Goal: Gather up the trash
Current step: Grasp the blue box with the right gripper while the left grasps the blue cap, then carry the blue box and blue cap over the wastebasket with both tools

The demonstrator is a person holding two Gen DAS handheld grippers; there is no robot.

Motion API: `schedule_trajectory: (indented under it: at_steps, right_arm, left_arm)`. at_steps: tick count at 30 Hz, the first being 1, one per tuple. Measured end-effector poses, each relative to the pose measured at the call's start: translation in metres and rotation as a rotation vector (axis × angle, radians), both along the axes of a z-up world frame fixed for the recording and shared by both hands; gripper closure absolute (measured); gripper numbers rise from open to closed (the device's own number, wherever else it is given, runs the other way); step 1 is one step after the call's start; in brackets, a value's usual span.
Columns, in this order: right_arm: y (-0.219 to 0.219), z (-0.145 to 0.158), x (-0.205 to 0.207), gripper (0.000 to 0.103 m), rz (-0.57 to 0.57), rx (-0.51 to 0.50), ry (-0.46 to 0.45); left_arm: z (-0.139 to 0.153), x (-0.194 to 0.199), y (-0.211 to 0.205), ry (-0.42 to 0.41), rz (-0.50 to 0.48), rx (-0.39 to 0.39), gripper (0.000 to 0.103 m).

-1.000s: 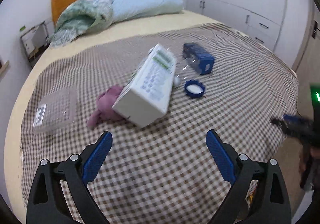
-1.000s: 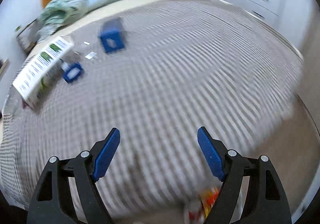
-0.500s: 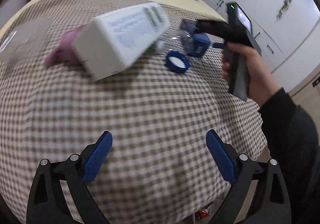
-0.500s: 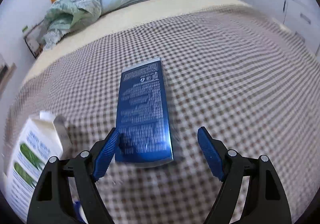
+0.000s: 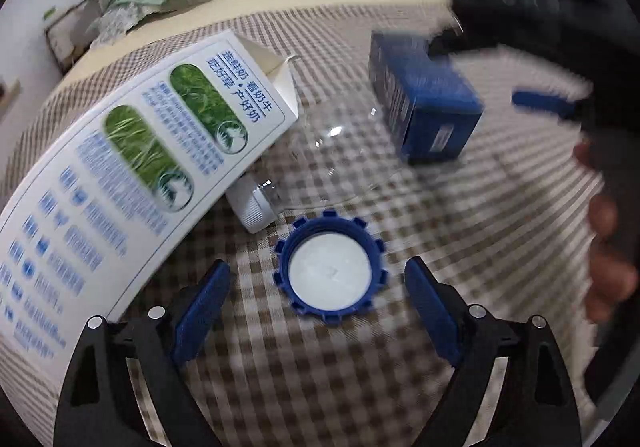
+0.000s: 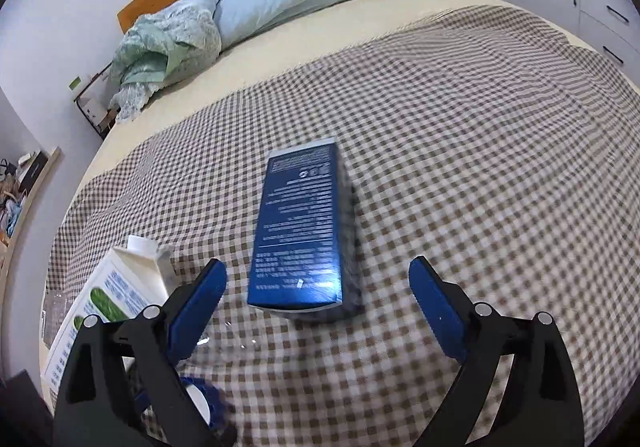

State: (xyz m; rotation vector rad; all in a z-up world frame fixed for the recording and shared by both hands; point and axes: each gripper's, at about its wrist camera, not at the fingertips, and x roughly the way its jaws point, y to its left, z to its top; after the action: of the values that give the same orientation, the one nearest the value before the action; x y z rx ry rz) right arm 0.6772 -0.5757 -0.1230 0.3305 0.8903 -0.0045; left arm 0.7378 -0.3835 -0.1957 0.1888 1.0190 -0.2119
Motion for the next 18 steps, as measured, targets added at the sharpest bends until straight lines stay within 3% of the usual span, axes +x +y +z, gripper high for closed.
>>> schedule_trajectory:
  at_steps: [2, 3, 4, 5, 8, 12, 18]
  right_arm:
    - [0.013, -0.01, 0.012, 0.014, -0.007, -0.028, 0.022]
    - [0.013, -0.015, 0.016, 0.014, -0.015, -0.046, 0.039]
    - [0.015, -0.02, 0.02, 0.026, -0.02, -0.058, 0.061]
    - [0.017, -0.028, 0.023, 0.042, -0.024, -0.052, 0.079]
    - [0.013, -0.025, 0.01, 0.041, -0.042, -0.027, 0.06]
    - [0.004, -0.004, -0.027, 0.042, -0.036, -0.08, 0.019]
    - [-0.002, 0.024, -0.112, 0.042, 0.014, -0.079, -0.034]
  left_arm:
    - [-0.005, 0.002, 0.001, 0.009, -0.023, -0.005, 0.031]
    - [-0.004, 0.001, 0.005, 0.0, -0.012, -0.018, 0.048]
    - [-0.001, 0.001, 0.012, -0.007, 0.009, -0.044, 0.053]
    - [0.001, 0.003, 0.018, 0.017, 0.011, -0.09, 0.053]
    - [0.015, -0.007, 0.041, 0.052, 0.005, -0.19, 0.053]
    - [0.039, -0.035, 0.072, 0.062, -0.015, -0.317, 0.053]
    - [0.075, -0.09, 0.103, -0.007, -0.037, -0.355, 0.053]
